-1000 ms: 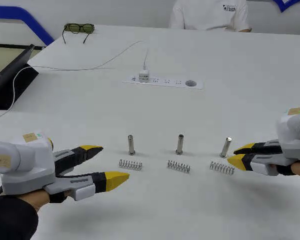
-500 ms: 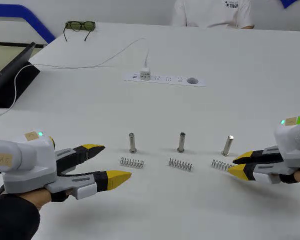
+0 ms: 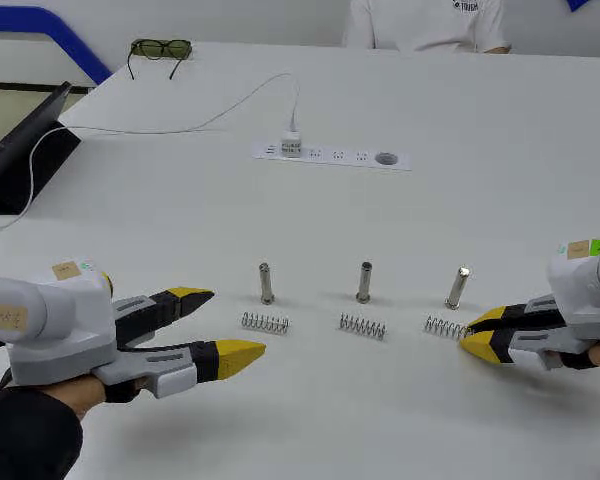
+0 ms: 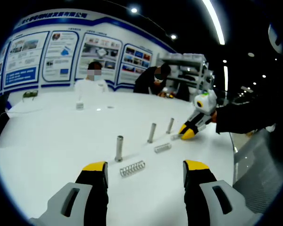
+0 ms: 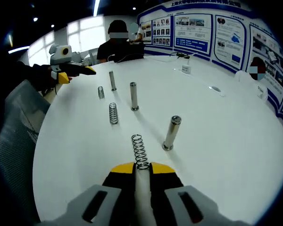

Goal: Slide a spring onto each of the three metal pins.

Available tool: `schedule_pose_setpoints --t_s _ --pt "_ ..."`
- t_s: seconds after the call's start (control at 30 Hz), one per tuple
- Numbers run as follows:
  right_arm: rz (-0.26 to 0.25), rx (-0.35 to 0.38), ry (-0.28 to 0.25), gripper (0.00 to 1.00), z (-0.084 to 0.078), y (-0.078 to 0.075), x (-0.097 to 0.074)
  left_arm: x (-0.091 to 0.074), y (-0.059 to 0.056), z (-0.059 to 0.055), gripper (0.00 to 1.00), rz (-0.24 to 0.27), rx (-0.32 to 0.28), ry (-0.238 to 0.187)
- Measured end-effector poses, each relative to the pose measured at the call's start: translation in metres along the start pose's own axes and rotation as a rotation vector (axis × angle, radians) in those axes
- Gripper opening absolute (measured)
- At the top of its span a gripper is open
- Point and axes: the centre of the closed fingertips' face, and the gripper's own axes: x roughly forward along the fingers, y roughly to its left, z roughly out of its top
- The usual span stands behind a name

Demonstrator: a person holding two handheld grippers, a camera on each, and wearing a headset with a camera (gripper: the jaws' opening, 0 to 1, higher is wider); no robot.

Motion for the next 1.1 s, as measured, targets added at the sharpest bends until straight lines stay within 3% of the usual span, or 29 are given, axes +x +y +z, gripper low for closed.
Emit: schedule_pose_setpoints --t_s 0.67,0.93,1.1 --pt "-0.005 -0.051 -0.013 0.11 0.034 0.01 -0.018 0.006 -0.015 0.005 0.62 -0.049 0.031 0.003" --pt "0.006 -0.068 0.001 0.11 0.047 0.017 -0.022 0.015 -0.03 0.004 0.57 -0.11 0.079 0.029" --pt "0.031 -0.082 0.012 0.11 0.058 0.028 -0.024 0.025 -0.04 0.009 0.53 -0.158 0.121 0.039"
